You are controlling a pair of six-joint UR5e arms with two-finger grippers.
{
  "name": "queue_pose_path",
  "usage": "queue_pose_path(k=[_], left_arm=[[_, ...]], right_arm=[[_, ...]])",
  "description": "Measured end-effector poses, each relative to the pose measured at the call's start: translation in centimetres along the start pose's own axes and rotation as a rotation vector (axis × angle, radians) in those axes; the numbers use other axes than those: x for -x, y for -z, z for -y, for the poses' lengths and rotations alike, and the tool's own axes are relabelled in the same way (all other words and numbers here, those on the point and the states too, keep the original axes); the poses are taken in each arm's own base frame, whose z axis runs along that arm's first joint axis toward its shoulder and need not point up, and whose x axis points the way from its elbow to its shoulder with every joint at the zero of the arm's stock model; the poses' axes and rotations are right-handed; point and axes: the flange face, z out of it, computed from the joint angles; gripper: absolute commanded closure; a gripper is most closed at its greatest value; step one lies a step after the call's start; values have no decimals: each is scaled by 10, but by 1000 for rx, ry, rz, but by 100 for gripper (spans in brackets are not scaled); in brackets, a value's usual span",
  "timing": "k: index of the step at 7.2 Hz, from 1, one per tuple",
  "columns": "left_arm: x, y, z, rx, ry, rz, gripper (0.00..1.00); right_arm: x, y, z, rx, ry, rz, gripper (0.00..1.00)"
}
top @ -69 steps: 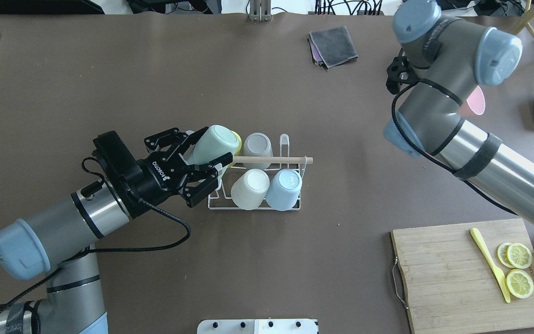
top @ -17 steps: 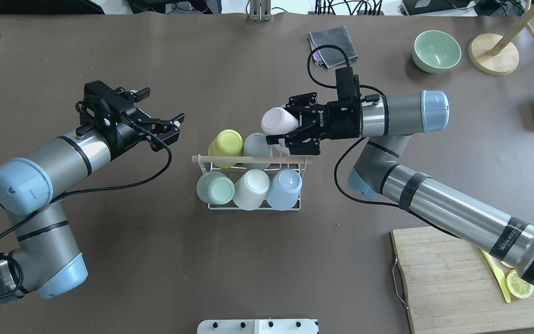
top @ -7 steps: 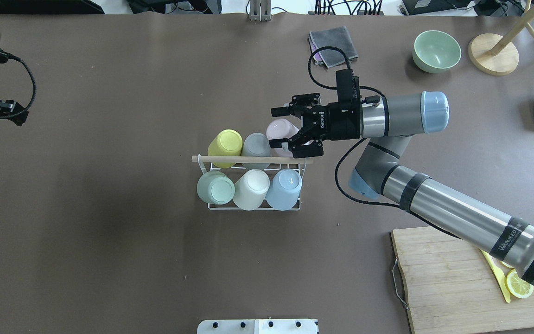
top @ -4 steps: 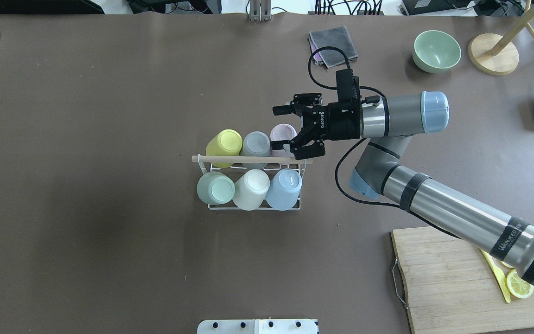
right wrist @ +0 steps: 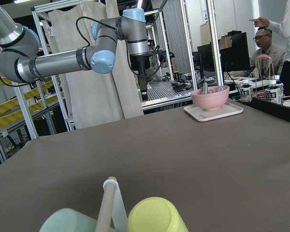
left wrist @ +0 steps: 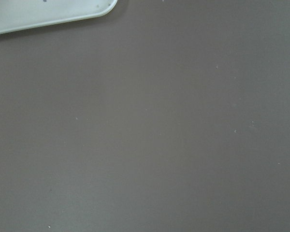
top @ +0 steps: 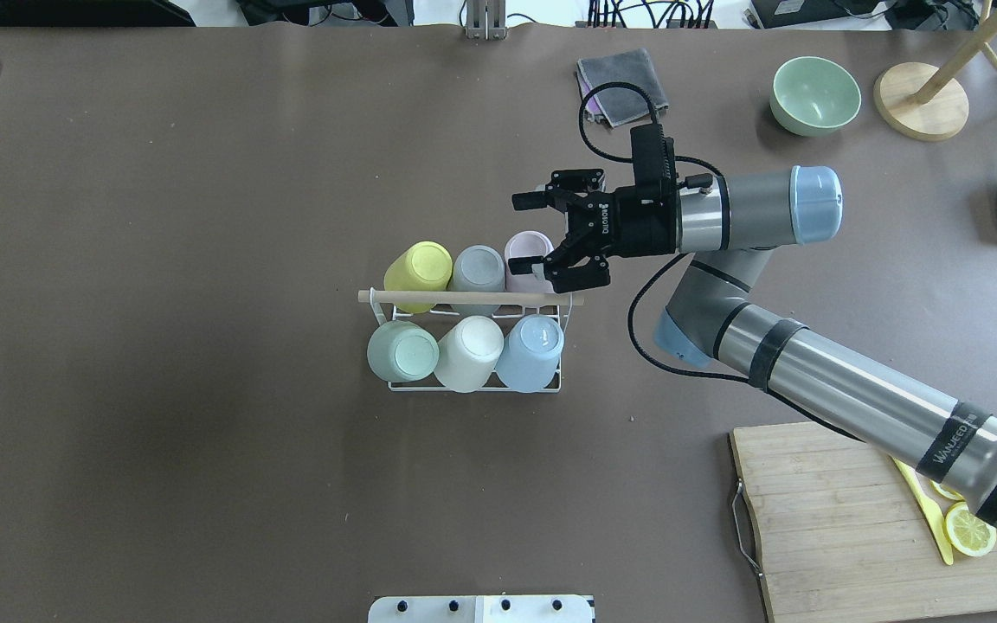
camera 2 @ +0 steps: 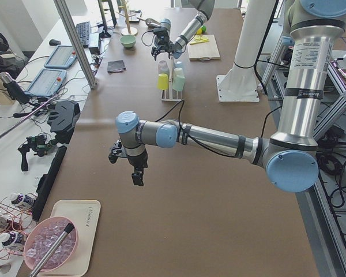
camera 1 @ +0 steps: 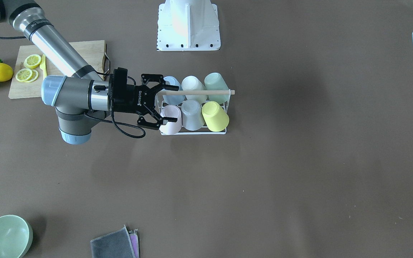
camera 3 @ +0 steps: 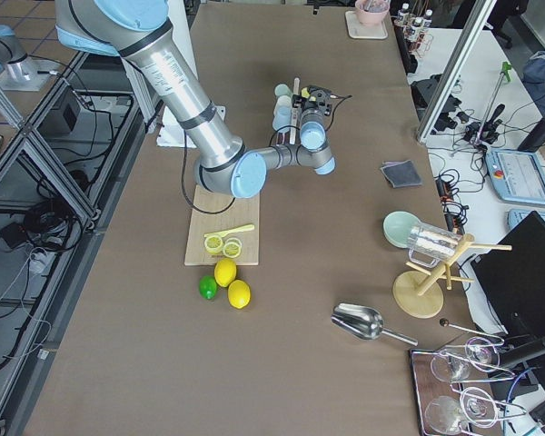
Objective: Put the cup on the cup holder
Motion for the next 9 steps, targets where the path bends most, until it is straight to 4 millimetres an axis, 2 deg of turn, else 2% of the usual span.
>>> queue_pose_path(k=[2,4,5,7,9], left_arm=[[28,2,-16,-1,22,-46,2],[70,14,-36,-29,55,-54,2],[86,13,-48,-31,37,-54,2],[105,5,-69,-19,-40,-54,2],[113,8,-79,-25,-39,-54,2]], right_arm=[[-22,15,18,57,-12,-30,0],[-55,42,39,161,-41,-73,0],[-73,54,48,231,-87,-105,0],[-110,68,61,366,-230,-220,0],[-145,82,71,470,-376,-376,0]])
